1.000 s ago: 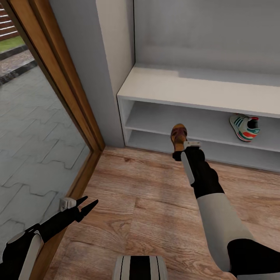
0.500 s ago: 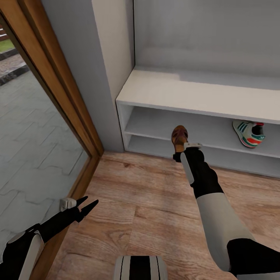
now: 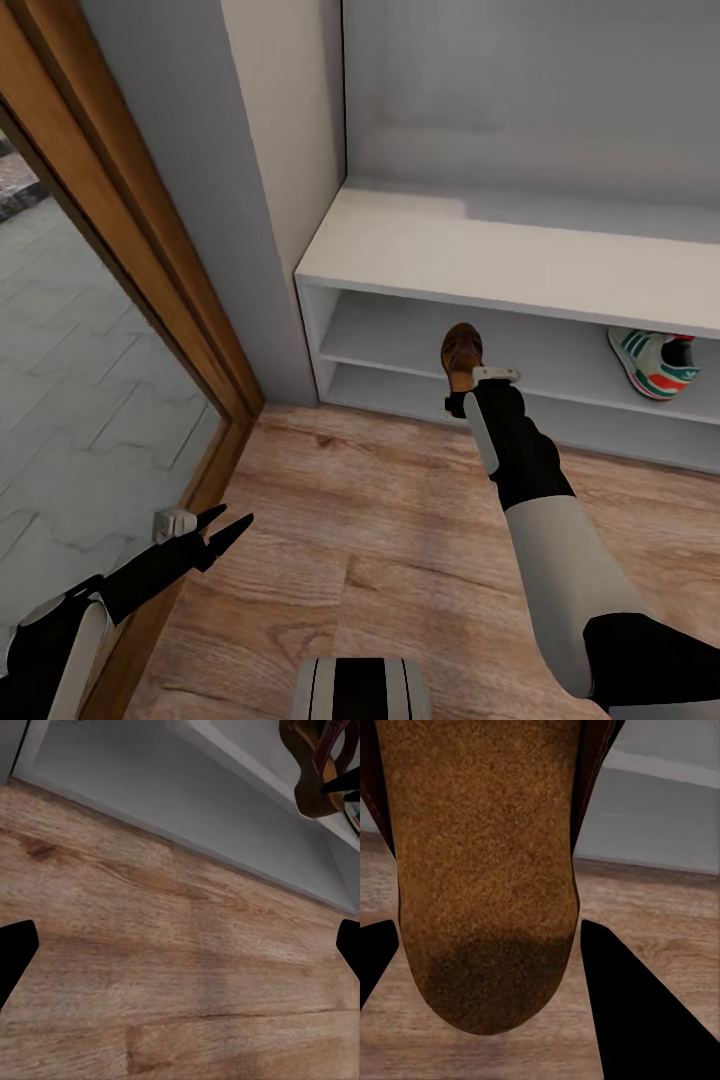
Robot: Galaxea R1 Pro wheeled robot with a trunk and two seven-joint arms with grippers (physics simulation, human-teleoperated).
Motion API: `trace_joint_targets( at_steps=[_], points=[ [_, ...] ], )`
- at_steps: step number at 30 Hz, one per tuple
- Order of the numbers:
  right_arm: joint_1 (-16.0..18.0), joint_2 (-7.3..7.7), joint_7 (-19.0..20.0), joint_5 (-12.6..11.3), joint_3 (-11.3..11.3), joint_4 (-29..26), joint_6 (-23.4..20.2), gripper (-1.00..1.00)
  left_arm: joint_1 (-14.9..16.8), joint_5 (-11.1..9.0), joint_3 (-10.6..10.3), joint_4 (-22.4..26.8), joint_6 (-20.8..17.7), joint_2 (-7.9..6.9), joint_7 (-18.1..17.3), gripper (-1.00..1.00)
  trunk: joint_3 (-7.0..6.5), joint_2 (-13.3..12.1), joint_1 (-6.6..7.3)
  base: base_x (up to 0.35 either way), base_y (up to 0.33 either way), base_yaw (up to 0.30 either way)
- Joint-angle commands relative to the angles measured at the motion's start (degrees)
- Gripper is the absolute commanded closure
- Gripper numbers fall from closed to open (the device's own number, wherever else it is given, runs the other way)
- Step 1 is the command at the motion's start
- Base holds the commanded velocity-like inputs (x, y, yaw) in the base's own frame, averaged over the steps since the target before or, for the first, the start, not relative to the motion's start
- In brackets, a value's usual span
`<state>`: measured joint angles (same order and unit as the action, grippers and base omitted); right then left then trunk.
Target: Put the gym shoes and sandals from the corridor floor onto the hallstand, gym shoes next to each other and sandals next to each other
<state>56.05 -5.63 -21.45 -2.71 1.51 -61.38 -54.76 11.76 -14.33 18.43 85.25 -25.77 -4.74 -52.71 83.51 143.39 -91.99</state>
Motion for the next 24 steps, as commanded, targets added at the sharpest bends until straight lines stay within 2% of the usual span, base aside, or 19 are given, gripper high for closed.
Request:
trace_joint_targets(
  at_steps=[1, 12, 24],
  points=[
    [0.0, 0.01, -0.4, -0.3, 0.1, 0.0, -0.2, 1.00, 0.0, -0.3, 0.0, 0.0, -0.5, 0.00, -0.1, -1.00, 0.04, 0.0, 0.00, 0.053, 0.000, 0.000],
    [0.0, 0.01, -0.4, -0.3, 0.1, 4.1, 0.2, 1.00, 0.0, -0.3, 0.0, 0.0, -0.5, 0.00, -0.1, -1.00, 0.04, 0.0, 0.00, 0.059, 0.000, 0.000],
    [0.0, 0.03, -0.4, -0.3, 0.1, 4.5, 0.4, 1.00, 0.0, -0.3, -0.1, 0.0, -0.5, 0.00, -0.1, -1.00, 0.04, 0.0, 0.00, 0.057, 0.000, 0.000]
  ],
)
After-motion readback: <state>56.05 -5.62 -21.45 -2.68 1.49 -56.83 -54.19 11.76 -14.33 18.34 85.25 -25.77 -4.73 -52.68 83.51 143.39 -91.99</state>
